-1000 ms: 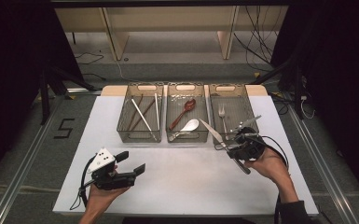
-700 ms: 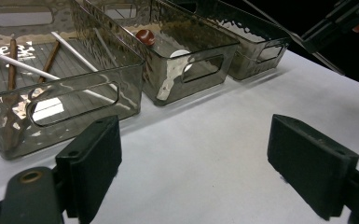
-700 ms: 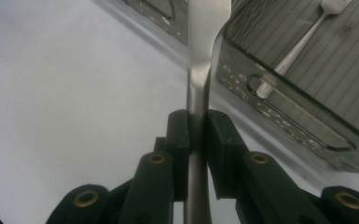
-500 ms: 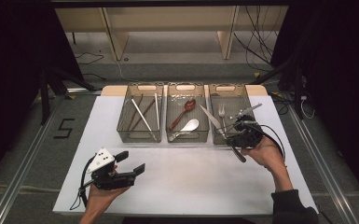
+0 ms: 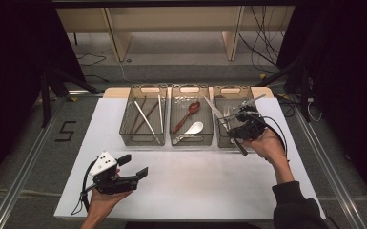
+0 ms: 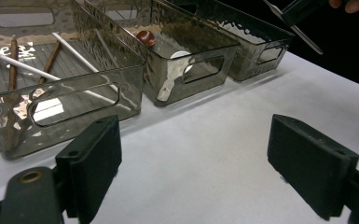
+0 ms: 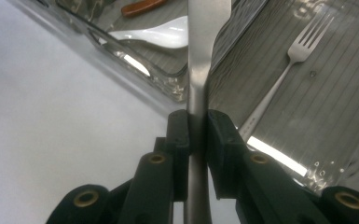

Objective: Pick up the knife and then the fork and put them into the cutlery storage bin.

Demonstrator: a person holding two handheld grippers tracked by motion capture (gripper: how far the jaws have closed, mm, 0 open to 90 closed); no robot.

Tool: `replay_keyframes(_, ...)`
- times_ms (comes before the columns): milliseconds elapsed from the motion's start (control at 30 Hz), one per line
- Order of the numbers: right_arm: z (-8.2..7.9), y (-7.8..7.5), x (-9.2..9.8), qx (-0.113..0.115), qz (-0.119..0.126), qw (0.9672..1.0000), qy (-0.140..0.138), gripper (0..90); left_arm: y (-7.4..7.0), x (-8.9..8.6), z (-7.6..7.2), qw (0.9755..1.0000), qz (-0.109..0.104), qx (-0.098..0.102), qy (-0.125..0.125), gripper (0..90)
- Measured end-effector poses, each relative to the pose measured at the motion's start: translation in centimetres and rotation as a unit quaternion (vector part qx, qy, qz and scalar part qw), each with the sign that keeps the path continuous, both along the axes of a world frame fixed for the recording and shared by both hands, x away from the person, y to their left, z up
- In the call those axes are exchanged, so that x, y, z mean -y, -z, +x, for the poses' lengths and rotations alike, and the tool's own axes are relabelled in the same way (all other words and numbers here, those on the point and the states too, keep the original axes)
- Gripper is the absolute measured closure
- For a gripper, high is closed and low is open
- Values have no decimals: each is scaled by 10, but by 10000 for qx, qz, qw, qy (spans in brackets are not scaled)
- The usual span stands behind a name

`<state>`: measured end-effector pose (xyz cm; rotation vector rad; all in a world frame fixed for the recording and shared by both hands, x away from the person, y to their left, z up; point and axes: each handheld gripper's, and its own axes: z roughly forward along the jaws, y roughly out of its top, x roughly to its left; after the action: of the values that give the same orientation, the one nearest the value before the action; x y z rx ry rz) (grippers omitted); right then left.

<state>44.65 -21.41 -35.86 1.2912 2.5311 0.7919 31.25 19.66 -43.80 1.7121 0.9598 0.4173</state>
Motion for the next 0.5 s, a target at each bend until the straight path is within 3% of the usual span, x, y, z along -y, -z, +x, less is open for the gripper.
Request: replay_keyframes(500,32,-6,11,-26,85,9985,542,803,0,0,0,10000,5,-4,5,172)
